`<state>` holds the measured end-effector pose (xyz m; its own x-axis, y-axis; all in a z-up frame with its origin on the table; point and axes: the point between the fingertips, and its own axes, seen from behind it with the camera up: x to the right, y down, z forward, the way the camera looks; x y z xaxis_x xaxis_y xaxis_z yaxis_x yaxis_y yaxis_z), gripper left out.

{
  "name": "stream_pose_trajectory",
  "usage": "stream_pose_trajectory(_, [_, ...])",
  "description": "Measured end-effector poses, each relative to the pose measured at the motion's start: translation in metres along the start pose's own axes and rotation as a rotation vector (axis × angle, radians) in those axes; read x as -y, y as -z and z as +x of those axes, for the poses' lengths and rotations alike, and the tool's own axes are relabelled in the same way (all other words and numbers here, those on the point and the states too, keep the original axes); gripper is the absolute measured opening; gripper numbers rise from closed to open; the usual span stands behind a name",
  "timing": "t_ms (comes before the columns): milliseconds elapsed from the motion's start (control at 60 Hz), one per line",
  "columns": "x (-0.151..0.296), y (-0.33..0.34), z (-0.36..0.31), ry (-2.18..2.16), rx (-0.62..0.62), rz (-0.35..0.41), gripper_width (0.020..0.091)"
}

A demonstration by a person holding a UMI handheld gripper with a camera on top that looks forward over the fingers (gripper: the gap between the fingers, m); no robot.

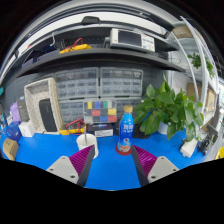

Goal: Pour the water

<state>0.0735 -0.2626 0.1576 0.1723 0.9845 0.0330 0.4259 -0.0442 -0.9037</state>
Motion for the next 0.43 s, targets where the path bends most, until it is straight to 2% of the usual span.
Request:
stream_pose_trajectory(183, [0.017,0.038,-0.033,0.034,0.045,0.0,0.0751])
stream_pose_trajectory(433, [0.036,0.063,-0.063,0.018,0.099,0.04,0.0751])
